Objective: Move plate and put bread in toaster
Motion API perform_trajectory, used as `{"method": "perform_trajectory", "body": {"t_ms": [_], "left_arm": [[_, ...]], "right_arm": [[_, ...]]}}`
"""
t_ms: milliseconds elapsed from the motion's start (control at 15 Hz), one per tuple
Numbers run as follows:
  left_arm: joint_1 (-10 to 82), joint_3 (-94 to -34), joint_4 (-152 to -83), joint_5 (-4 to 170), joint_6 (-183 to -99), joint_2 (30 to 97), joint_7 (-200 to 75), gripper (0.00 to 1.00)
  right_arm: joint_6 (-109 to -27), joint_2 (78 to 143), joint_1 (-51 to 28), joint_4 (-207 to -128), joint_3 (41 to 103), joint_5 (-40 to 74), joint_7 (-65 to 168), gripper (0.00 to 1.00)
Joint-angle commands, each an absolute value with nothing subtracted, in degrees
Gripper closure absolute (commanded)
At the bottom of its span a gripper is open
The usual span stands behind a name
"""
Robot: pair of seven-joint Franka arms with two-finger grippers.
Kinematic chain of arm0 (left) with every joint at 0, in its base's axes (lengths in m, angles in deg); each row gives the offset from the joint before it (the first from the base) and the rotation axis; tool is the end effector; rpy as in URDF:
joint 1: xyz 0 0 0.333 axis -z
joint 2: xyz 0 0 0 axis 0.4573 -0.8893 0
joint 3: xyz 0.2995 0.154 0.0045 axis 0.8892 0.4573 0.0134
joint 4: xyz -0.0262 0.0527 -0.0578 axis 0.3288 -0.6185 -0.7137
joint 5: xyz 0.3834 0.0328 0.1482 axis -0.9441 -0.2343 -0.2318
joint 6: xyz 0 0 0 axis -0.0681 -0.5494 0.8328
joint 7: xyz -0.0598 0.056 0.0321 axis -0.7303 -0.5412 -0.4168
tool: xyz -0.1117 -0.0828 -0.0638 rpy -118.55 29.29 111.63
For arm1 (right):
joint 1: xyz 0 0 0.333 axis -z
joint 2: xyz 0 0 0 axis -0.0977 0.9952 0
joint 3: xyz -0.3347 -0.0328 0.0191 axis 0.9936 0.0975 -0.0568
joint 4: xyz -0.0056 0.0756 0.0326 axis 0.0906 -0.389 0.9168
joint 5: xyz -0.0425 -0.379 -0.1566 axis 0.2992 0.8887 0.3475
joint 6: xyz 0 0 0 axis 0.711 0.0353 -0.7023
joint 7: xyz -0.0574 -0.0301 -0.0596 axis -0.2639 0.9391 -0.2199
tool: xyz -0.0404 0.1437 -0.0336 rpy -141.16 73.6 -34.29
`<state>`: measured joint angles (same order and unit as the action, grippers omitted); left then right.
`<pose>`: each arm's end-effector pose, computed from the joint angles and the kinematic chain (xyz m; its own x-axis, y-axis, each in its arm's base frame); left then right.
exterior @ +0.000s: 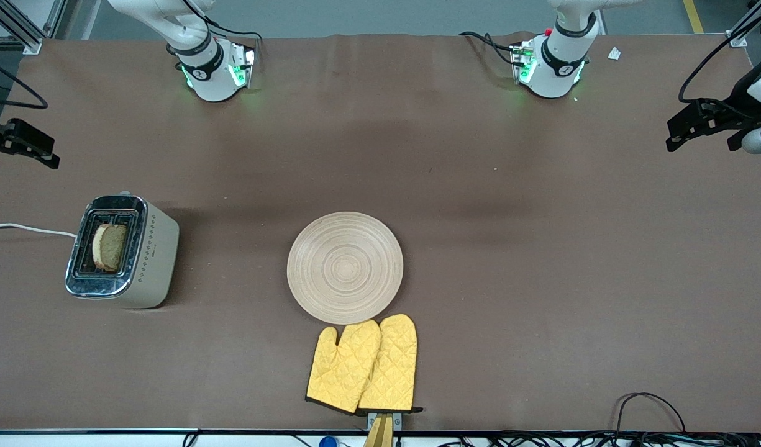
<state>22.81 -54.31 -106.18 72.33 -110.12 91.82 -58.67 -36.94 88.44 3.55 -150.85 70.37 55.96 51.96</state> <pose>0.5518 -0.0398 0.6360 0.9994 -0.0311 0.0129 -0.0307 -0.9990 -0.0340 0.5736 -0.0224 0.6398 0.9989 0.0466 0.0012 0.0465 -0.9980 0.0430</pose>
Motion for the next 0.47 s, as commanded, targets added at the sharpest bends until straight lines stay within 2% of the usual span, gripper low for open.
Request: {"method": "perform_trajectory", "body": {"t_ms": [0,401], "left_arm": [[22.7,-54.3,-103.8,71.2,-109.9,90.3,-58.0,0.0],[22.8,-54.2,-103.8,71.1,-109.9,90.0,-58.0,0.0]], "right_arm": [[-38.2,86.5,6.0,-153.5,68.8,54.8,52.3,0.0],[-37.7,86.6,7.5,-153.6,67.5,54.8,52.3,0.0]]}}
